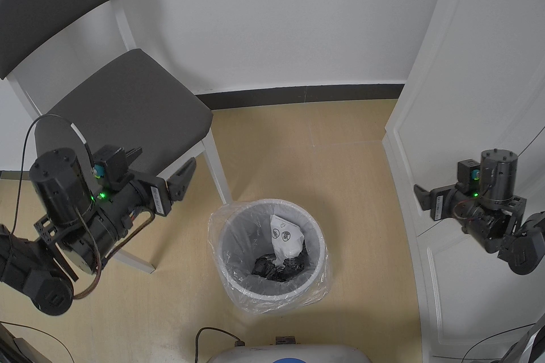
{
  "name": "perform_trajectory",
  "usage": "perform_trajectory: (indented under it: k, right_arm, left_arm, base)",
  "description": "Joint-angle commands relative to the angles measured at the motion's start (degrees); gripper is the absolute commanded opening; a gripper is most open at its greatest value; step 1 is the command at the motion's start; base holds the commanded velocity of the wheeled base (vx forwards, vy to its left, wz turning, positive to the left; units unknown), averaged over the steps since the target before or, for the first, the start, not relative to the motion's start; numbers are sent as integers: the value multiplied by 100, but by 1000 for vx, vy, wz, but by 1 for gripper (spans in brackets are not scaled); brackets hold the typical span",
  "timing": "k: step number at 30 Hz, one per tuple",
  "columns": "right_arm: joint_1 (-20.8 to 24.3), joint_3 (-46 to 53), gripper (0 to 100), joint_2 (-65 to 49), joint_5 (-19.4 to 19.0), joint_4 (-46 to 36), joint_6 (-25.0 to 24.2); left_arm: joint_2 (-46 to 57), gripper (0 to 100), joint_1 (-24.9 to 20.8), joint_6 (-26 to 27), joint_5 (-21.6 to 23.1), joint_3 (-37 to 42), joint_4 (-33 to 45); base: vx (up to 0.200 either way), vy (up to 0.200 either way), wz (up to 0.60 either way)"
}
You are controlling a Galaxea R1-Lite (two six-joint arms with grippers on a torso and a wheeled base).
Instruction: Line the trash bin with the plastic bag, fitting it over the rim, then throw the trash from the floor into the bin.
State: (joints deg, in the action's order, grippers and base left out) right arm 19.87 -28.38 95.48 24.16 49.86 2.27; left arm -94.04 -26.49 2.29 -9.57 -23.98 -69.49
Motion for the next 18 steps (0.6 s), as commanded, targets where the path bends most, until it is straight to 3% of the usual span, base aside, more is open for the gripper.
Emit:
perform_trajectory:
  k: [1,2,3,7,8,12,14,18]
  right_arm:
    - [-748,131,100,-943,159,-82,-394]
    - [-748,131,100,-943,159,-82,-394]
    - [-924,87,100,-1224,124,-73,-526]
    - [-1205,25,100,-1945,-157,-55,-640]
    - [-1328,316,100,-3255,-852,-108,-508]
    - [-1337,342,100,-3378,-931,-126,-482]
    - [-1345,403,100,-4011,-1142,-389,-288]
    - [-1354,368,100,-4898,-1194,-943,-271]
  left_arm:
    - [852,100,689,-695,-133,-722,1095]
    - [852,100,689,-695,-133,-722,1095]
    - [1441,100,821,-888,-124,-898,1772]
    - [2469,100,988,-1003,-80,-1232,3038]
    - [3260,100,1005,-1029,-98,-1241,3644]
    - [3313,100,1005,-1038,-115,-1232,3644]
    - [3647,100,1023,-1029,-133,-1021,3653]
    - [4253,100,1049,-1003,-142,-766,3679]
  base:
    - [0,0,0]
    - [0,0,0]
    - [0,0,0]
    - [0,0,0]
    - [0,0,0]
    - [0,0,0]
    - [0,0,0]
    - [0,0,0]
